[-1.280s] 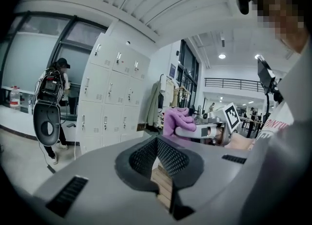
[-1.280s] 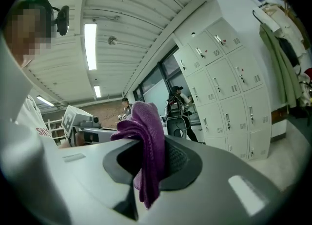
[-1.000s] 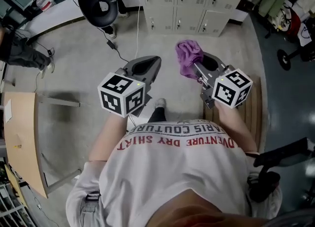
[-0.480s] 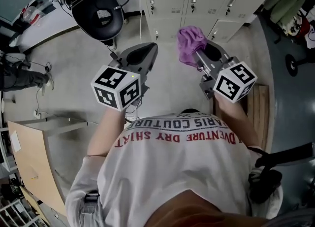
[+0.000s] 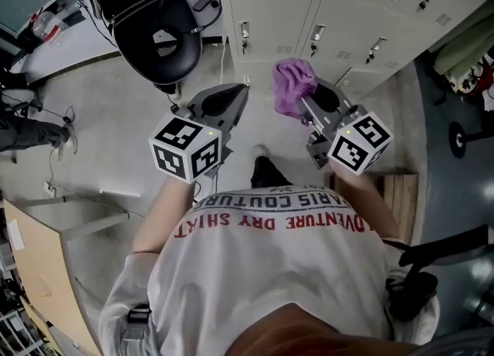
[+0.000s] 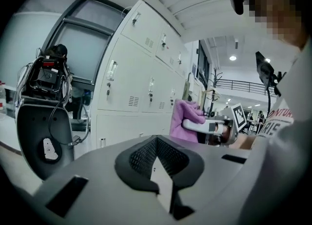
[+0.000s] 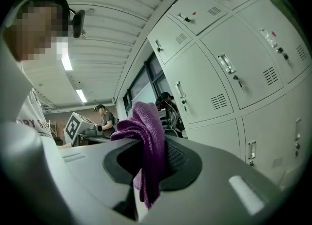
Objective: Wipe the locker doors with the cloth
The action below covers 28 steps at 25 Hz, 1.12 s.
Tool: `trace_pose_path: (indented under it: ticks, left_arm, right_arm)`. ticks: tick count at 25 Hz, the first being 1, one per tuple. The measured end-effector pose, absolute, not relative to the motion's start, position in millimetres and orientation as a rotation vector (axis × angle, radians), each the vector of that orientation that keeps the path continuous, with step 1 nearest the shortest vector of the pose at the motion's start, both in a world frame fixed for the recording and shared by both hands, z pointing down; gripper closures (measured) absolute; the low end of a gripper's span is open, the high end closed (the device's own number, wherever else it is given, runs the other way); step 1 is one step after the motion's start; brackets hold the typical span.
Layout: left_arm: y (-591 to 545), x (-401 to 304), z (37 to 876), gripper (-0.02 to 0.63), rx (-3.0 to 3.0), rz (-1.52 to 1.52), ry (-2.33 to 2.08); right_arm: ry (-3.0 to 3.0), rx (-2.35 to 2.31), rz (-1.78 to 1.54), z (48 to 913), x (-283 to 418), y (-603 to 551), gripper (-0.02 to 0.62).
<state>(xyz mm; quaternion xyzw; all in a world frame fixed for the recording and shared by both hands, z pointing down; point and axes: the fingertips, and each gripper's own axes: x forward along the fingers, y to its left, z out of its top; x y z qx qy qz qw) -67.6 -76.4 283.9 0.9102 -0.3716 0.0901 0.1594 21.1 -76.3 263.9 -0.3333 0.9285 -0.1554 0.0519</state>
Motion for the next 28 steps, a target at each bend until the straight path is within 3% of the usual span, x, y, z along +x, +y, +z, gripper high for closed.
trace_pose_path:
  ticks: [13, 28]
  left_arm:
    - [-233, -77, 335, 0.607, 2.519, 0.262, -1.061]
    - [-292, -112, 364, 0.607, 2.49, 0.237, -1.144]
  right_arm:
    - [2.84, -1.008, -0.593, 319, 1, -242, 0.546]
    - [2.828, -1.1, -0.287, 350, -71, -379, 0.546]
